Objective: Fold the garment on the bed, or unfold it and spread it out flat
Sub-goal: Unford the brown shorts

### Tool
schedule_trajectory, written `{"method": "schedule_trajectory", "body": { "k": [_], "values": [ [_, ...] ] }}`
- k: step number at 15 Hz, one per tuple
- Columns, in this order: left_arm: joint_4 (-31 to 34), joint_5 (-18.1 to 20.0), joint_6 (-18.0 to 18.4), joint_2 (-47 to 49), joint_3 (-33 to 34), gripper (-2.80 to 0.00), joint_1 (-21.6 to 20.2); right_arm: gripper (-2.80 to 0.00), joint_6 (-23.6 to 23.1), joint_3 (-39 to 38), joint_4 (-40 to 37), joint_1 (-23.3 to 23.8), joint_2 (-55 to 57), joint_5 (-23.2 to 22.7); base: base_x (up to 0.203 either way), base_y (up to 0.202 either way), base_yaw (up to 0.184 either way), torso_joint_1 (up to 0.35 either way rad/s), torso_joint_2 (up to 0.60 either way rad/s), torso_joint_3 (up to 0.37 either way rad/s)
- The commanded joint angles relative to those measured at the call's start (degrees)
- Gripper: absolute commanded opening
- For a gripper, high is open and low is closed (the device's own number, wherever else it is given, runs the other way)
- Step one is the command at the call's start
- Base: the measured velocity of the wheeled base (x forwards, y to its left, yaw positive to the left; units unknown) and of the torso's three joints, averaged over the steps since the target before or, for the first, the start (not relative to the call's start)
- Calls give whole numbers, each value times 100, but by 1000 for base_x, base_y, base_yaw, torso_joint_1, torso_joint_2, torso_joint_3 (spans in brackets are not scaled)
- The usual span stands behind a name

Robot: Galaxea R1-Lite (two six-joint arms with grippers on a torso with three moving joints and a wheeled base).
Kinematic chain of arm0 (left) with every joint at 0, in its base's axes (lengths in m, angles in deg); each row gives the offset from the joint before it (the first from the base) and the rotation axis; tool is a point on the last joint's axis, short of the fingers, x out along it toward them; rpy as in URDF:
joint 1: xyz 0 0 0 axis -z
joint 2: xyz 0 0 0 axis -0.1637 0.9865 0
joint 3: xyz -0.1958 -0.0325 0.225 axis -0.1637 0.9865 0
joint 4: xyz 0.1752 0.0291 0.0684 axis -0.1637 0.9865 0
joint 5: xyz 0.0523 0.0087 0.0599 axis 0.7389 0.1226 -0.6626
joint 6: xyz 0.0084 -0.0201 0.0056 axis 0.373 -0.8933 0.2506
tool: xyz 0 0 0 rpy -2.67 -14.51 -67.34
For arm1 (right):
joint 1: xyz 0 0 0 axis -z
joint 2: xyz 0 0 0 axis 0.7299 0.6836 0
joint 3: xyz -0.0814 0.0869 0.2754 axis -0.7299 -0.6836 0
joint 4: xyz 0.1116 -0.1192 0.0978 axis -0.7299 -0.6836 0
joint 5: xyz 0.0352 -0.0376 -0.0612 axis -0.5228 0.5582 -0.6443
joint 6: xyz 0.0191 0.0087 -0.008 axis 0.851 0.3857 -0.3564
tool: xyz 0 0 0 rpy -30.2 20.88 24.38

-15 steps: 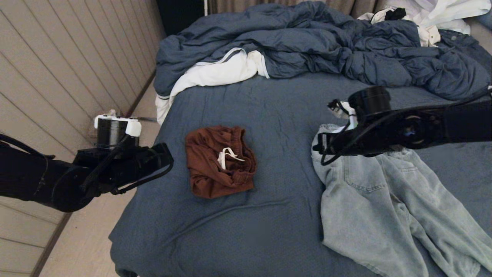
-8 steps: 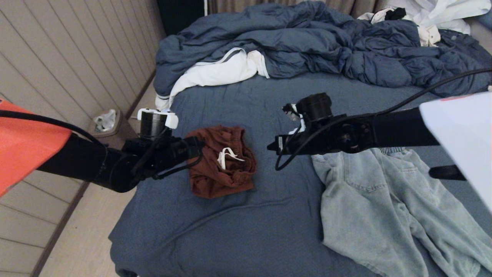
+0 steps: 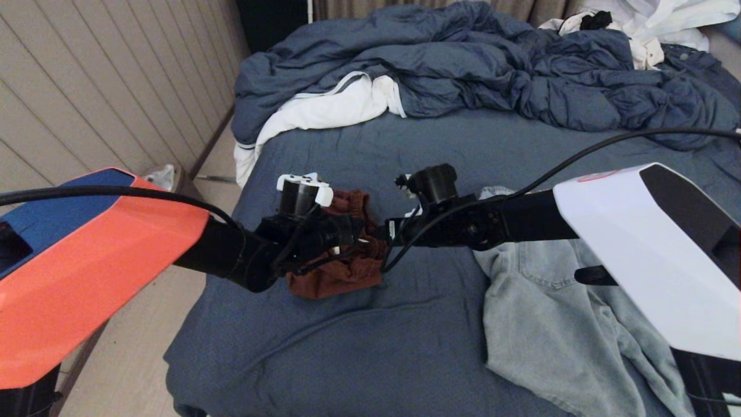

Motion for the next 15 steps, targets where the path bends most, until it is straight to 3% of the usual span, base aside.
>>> {"method": "schedule_trajectory", "body": {
  "k": [1,4,7,15],
  "values": [
    [34,-100,81,369,-270,0,217,0,15,17,26,69,-80,-2,0,0,0,0,0,0],
    [-71,-430,323,797,-289,0,395,0,23,-49,177,316,-398,-4,0,0,0,0,0,0],
    [-196,-522,461,1015,-325,0,437,0,27,-77,202,540,-688,-23,0,0,0,0,0,0],
    [-271,-817,611,1363,-591,0,320,0,32,-105,211,507,-715,-39,0,0,0,0,0,0]
  ]
}}
